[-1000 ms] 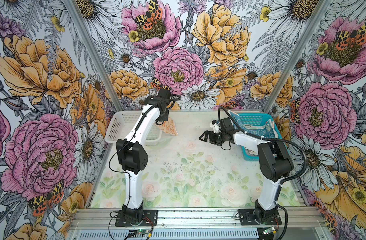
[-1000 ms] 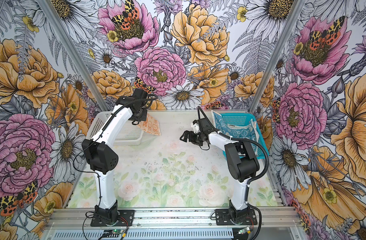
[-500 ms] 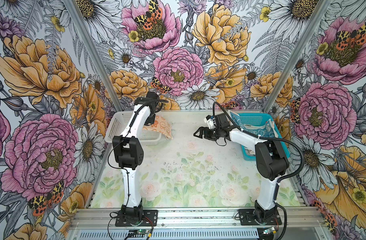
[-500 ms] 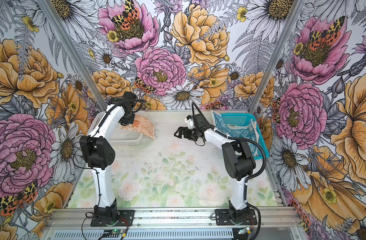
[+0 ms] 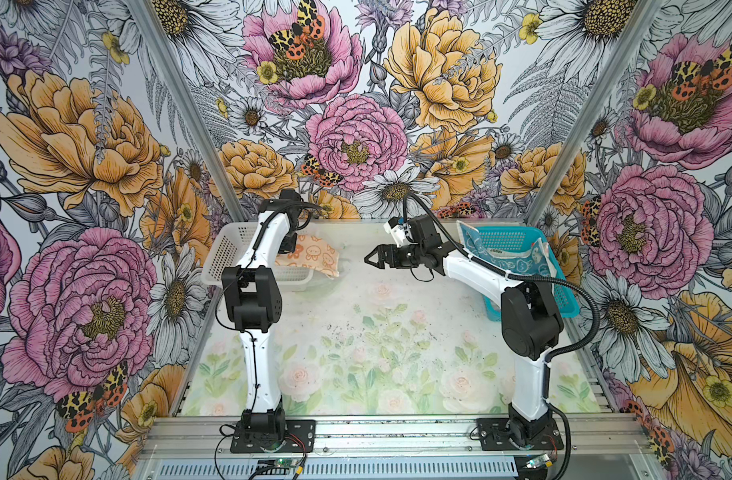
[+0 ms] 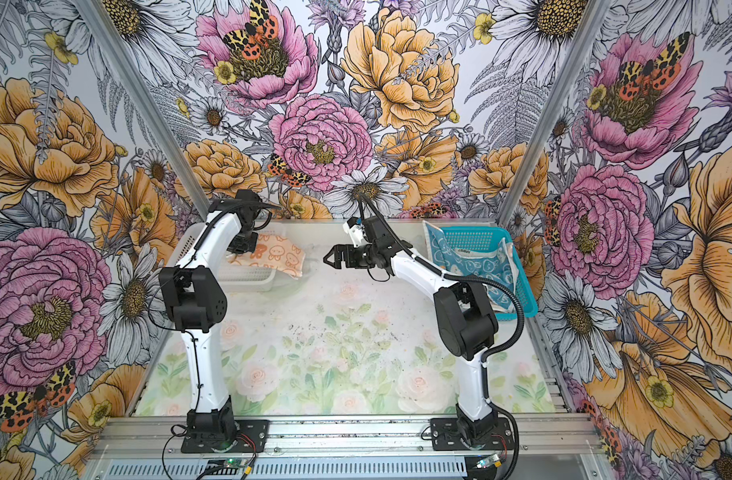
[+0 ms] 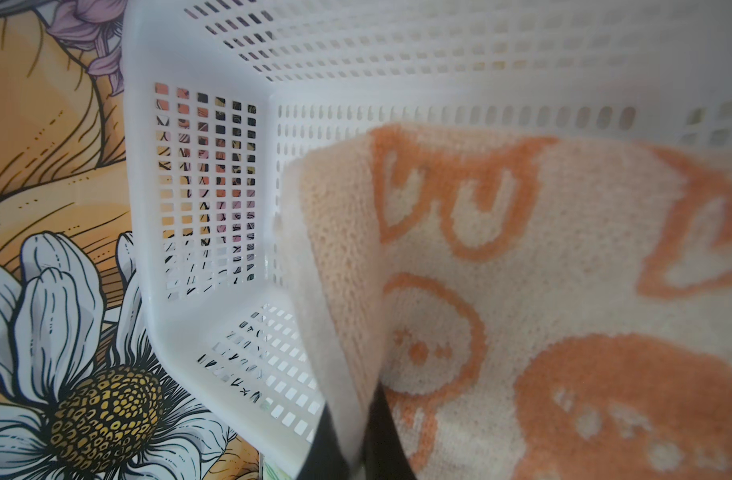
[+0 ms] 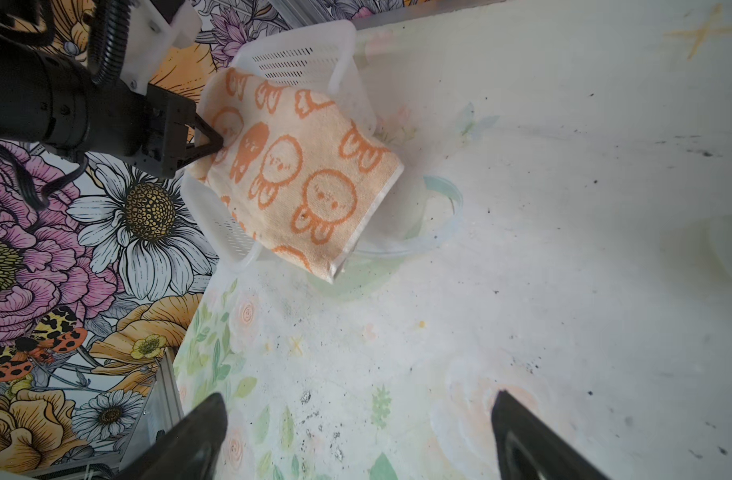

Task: Fold and stack the towels
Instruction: 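Lift the folded orange towel with the left gripper toward the white basket, then lower the orange towel into the white basket with the left gripper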

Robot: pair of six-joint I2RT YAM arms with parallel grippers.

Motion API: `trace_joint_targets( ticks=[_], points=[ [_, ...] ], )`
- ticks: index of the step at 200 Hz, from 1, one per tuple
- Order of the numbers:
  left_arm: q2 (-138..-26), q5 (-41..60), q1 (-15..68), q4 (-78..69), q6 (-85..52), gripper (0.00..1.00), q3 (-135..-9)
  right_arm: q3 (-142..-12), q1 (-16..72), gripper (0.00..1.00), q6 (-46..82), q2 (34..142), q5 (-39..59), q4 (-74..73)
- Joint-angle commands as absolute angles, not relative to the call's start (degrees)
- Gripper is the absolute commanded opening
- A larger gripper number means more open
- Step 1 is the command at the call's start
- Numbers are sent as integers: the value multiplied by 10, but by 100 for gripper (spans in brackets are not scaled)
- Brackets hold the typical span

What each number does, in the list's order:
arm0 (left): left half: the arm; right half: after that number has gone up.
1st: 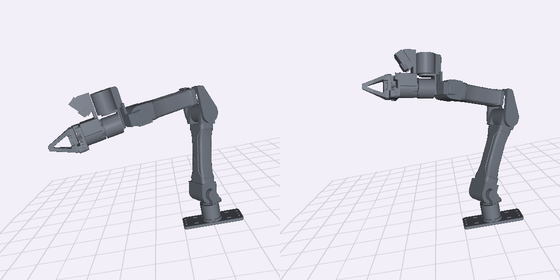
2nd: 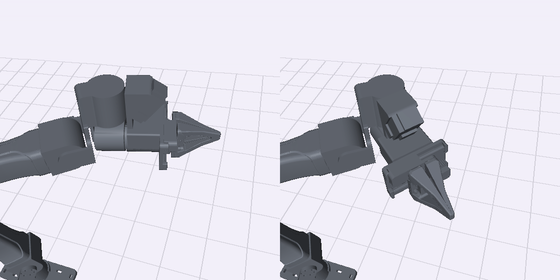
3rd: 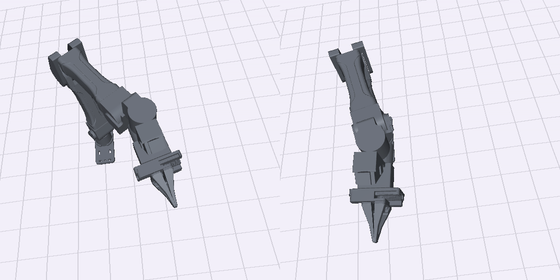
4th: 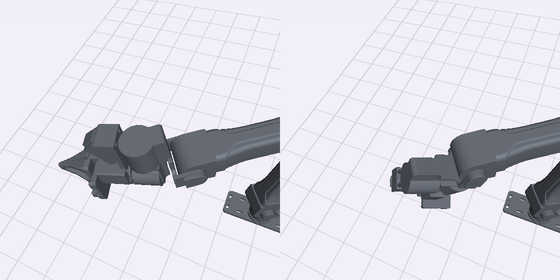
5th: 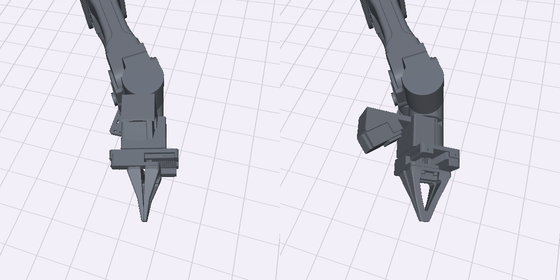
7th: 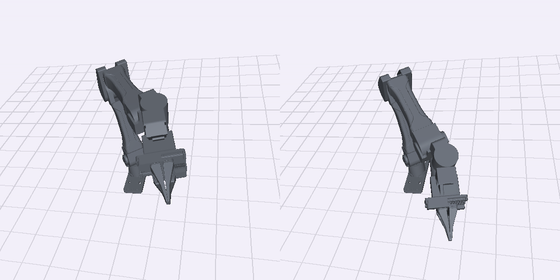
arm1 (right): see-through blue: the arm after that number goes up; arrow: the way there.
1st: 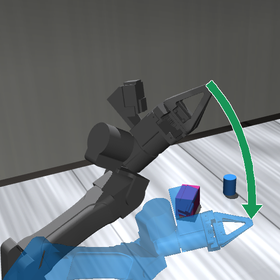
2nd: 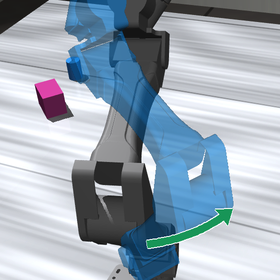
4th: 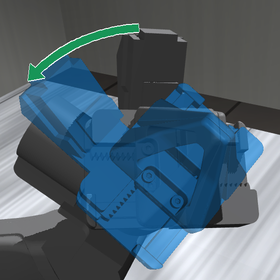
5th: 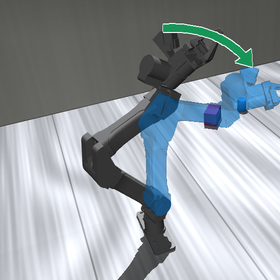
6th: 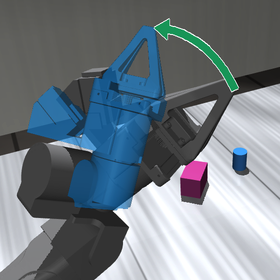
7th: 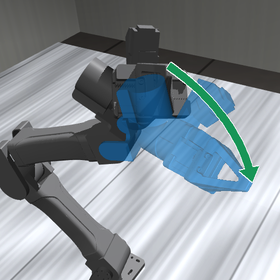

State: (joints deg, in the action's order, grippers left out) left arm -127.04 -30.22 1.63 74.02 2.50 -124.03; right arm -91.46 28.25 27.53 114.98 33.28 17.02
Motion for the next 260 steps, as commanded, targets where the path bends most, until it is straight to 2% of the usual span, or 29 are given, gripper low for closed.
trace_joint_targets(
  ticks=[1, 94, 191, 218, 260],
  points=[
    [-1277, -302, 9, 718, 21, 0, -1244, -937, 282, 99, 274, 1160, 336, 170],
    [-1339, -211, 65, 718, -7, 0, -1250, -974, 289, 99, 315, 1202, 295, 182],
    [-1420, -98, 143, 720, -50, 0, -1369, -893, 226, 99, 323, 1154, 269, 180],
    [-1414, -79, 153, 722, -56, 0, -1397, -884, 217, 99, 317, 1142, 271, 181],
    [-1339, -98, 134, 720, -54, 0, -1374, -902, 244, 99, 303, 1144, 255, 182]
  ],
)
